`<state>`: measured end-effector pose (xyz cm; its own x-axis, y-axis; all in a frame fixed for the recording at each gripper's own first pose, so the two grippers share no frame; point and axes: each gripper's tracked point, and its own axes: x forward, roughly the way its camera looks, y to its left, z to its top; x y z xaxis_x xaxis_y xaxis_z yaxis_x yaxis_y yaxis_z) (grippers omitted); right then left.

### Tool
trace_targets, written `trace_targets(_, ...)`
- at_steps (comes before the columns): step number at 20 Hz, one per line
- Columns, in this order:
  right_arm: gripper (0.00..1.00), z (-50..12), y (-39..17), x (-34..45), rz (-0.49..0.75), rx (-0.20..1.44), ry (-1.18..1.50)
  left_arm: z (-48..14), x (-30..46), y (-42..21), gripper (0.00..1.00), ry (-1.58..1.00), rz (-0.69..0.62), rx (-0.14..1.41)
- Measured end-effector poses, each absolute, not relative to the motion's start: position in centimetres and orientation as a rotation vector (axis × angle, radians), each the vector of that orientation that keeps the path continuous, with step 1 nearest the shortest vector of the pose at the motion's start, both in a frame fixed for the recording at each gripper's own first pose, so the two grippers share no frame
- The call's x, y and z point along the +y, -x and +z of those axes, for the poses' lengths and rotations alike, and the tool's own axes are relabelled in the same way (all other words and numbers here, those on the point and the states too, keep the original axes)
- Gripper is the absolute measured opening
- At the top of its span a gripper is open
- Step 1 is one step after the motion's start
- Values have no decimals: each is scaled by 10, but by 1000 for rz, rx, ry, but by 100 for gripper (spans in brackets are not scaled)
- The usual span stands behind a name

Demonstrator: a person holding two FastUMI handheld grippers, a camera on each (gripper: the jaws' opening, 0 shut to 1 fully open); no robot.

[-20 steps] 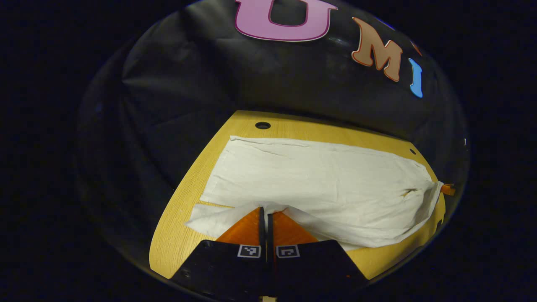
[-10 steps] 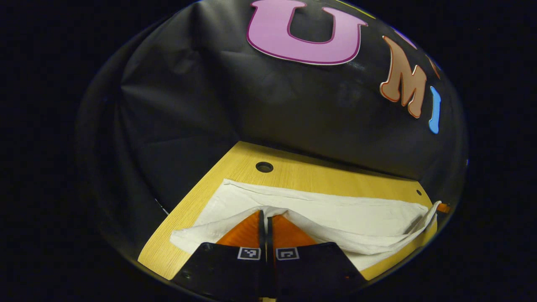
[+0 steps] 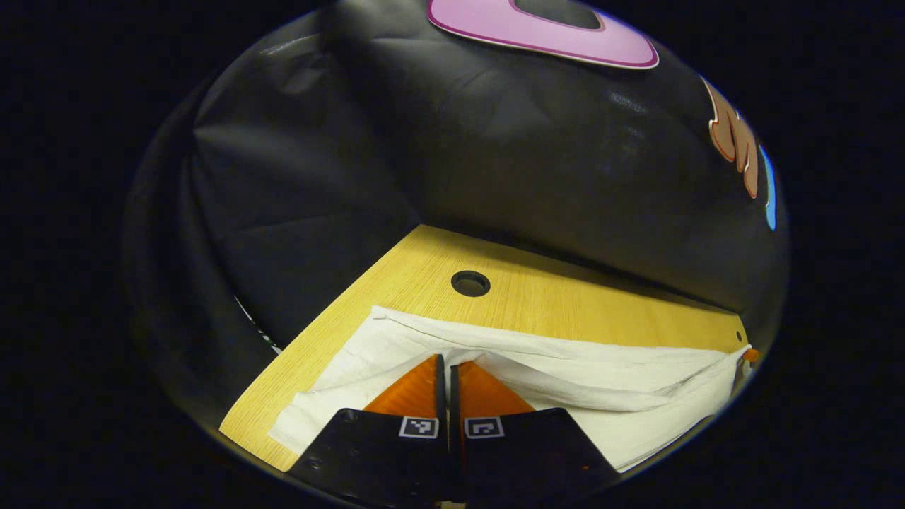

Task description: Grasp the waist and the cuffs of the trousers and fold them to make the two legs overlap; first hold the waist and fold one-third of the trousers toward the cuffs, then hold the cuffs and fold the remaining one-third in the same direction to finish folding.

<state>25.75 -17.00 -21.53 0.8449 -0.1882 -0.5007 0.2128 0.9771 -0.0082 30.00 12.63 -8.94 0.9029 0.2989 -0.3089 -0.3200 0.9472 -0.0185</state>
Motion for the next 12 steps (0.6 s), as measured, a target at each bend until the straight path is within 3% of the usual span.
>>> trace_targets(3,10,-225,-262,-162,-166,542,-104,-95,125,-301,2,63,324,318)
trace_targets(4,9,-224,-261,-158,-148,550,-133,-97,127,-299,6,67,335,321)
trace_targets(5,17,-228,-263,-157,-135,558,-153,-100,121,-302,11,89,320,326)
trace_targets(7,58,-222,-259,-158,-111,557,-162,-99,112,-297,61,130,321,325)
trace_targets(8,88,-217,-255,-163,-114,548,-155,-95,113,-293,87,142,335,313)
trace_targets(9,100,-210,-252,-167,-112,540,-150,-87,112,-290,98,163,331,293)
trace_targets(12,92,-188,-236,-193,-135,506,-133,-59,103,-280,95,194,318,223)
